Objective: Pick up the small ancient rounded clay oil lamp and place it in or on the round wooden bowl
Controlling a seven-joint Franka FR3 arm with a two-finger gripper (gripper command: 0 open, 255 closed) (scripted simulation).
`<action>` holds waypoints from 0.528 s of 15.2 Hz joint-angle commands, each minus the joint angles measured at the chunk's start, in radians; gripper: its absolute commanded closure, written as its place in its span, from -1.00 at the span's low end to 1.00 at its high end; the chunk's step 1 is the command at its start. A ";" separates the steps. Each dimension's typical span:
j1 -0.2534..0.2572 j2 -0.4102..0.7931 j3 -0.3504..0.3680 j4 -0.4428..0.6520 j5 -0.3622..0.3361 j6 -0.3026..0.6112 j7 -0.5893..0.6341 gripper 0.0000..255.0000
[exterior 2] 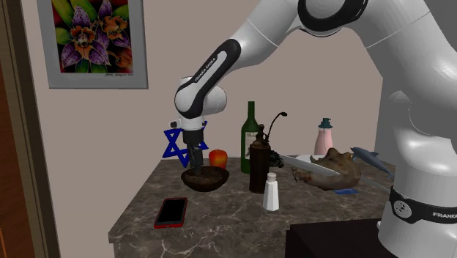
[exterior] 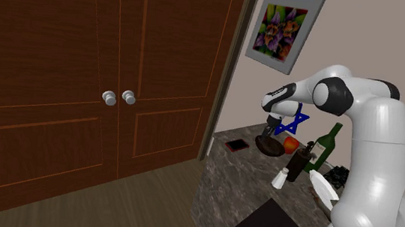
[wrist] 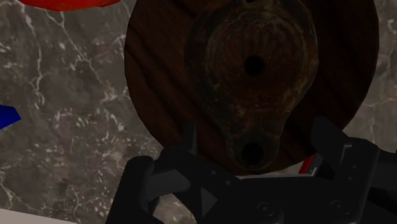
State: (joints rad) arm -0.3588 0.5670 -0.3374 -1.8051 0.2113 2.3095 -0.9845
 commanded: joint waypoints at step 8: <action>0.016 -0.075 -0.021 0.022 -0.032 -0.094 0.020 -1.00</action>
State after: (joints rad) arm -0.3436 0.4947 -0.3576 -1.7835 0.1807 2.2198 -0.9652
